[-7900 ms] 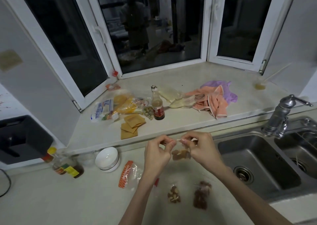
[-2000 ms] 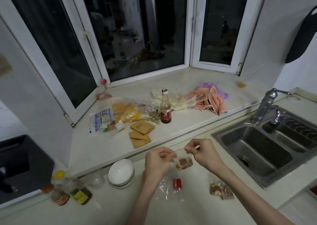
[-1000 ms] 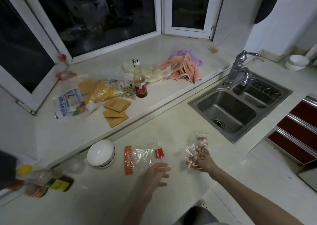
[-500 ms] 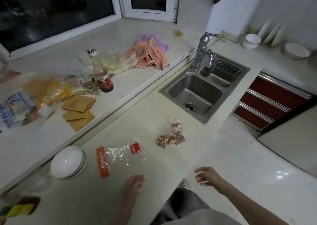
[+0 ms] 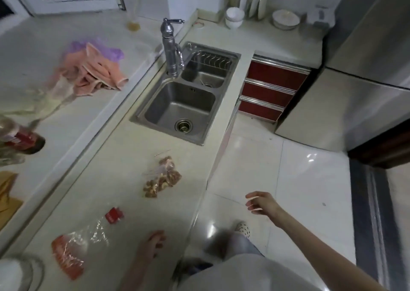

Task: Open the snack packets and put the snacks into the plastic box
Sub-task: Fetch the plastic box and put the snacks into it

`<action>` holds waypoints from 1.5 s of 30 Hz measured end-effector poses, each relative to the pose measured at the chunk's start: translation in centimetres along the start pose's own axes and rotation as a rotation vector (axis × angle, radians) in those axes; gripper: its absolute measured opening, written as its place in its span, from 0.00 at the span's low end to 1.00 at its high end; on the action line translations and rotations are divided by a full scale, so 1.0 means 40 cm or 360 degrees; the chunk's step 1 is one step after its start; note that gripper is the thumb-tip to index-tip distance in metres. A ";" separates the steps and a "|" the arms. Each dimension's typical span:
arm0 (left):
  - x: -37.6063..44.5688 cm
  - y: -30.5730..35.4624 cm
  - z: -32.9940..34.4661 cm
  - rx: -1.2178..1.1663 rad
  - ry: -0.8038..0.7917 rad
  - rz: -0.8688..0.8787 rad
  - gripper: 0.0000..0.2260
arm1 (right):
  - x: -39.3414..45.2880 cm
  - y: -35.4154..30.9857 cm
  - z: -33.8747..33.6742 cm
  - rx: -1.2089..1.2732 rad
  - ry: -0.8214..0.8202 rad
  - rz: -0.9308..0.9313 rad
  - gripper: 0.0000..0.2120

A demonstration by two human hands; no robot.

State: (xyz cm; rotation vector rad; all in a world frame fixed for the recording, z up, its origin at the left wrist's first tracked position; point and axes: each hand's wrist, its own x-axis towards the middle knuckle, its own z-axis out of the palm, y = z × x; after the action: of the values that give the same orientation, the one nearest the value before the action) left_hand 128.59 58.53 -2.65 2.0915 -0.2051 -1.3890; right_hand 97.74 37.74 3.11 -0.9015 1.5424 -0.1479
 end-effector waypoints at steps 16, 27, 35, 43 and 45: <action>0.062 0.416 0.452 0.0445 -0.0139 0.0157 0.09 | 0.143 0.232 -0.421 0.0304 0.0181 0.0490 0.13; 0.148 0.636 0.714 0.0582 -0.0288 0.0142 0.11 | 0.143 0.312 -0.596 0.0586 0.0406 0.0690 0.13; 0.284 0.721 0.805 0.0697 -0.0324 -0.0082 0.12 | 0.300 0.072 -0.739 0.0677 0.0507 0.0472 0.13; 0.430 0.897 0.872 0.0798 -0.0386 -0.0072 0.13 | 0.477 -0.165 -0.811 0.0698 0.0581 0.0366 0.15; 0.468 0.947 0.890 0.0808 -0.0412 -0.0116 0.14 | 0.520 -0.187 -0.813 0.0732 0.0588 0.0402 0.14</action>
State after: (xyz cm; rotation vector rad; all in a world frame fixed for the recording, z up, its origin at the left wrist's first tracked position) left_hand 113.07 5.55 -5.20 2.3220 -0.6523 -1.7963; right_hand 73.97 6.83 -2.08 -0.3209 1.8453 -0.4861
